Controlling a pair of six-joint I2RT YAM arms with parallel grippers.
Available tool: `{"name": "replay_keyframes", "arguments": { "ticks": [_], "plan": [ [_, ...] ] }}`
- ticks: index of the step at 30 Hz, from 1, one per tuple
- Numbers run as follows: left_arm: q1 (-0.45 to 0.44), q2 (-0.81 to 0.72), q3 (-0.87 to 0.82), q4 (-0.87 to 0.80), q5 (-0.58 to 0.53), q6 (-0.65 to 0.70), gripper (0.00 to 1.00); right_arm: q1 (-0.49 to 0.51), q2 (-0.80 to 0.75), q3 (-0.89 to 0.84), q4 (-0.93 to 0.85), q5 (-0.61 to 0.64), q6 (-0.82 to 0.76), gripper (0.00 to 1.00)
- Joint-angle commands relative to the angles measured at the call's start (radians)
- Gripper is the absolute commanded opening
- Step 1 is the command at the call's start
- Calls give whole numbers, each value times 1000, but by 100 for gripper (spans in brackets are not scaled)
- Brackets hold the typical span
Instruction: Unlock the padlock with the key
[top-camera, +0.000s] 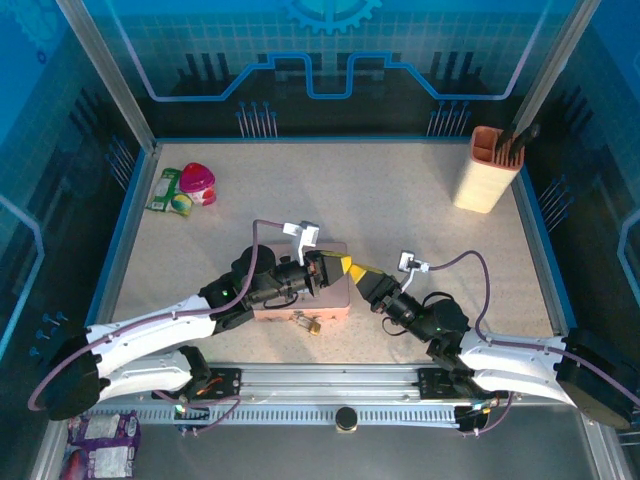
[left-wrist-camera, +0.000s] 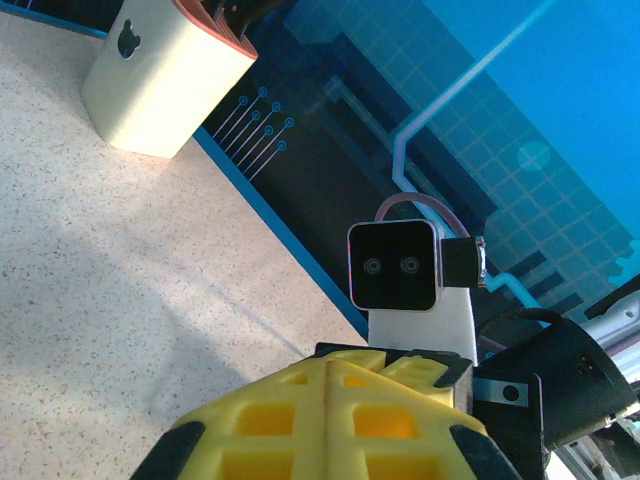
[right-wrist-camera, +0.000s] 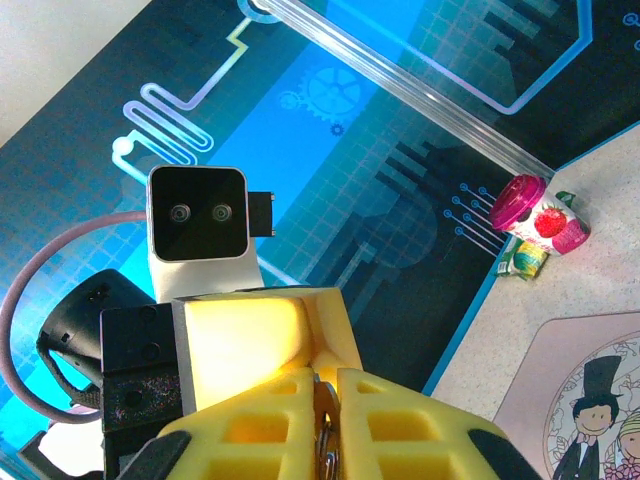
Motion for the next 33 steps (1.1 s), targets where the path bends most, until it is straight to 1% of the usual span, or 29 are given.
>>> {"name": "replay_keyframes", "arguments": {
  "ticks": [1, 9, 11, 13, 14, 15, 16, 17, 18, 19, 20, 21, 22, 24, 27, 28, 29, 31, 33],
  "plan": [
    [7, -25, -18, 29, 7, 8, 0, -8, 1, 13, -2, 4, 1, 10],
    [16, -25, -18, 14, -3, 16, 0, -8, -33, 30, -92, 18, 0, 0],
    [20, -26, -17, 5, -9, 17, 2, -8, -57, 34, -142, 28, -3, 0],
    [24, -29, -15, -14, -18, 19, 8, -8, -86, 43, -200, 41, -3, 0],
    [25, -33, -11, -40, -31, 22, 15, -8, -103, 46, -232, 46, -7, 0],
    [27, -40, -5, -76, -54, 30, 26, -8, -122, 52, -270, 51, -11, 0],
    [28, -51, 1, -125, -76, 41, 37, -9, -143, 58, -311, 57, -20, 0],
    [30, -67, 9, -188, -124, 58, 49, -8, -172, 69, -370, 59, -41, 0],
    [36, -83, 17, -250, -152, 92, 61, -8, -214, 87, -465, 65, -77, 0],
    [46, -93, 28, -310, -160, 133, 69, -8, -258, 112, -576, 78, -108, 0],
    [62, -100, 51, -395, -179, 177, 73, -4, -308, 152, -768, 111, -130, 0],
    [76, -101, 86, -526, -226, 205, 75, 2, -352, 187, -919, 158, -153, 0],
    [84, -97, 121, -627, -277, 224, 77, 7, -383, 207, -1045, 194, -170, 0],
    [109, -78, 186, -824, -373, 245, 81, 7, -450, 233, -1216, 247, -192, 0],
    [131, -43, 255, -1081, -429, 246, 88, 8, -525, 269, -1385, 283, -215, 0],
    [130, -36, 271, -1151, -453, 231, 89, 9, -539, 286, -1427, 284, -224, 0],
    [133, -33, 280, -1219, -479, 196, 93, 8, -545, 305, -1474, 286, -234, 0],
    [134, -38, 287, -1317, -502, 122, 99, 9, -543, 338, -1543, 297, -246, 0],
    [135, -64, 273, -1359, -467, 87, 99, 9, -526, 361, -1581, 305, -256, 0]
  ]
}}
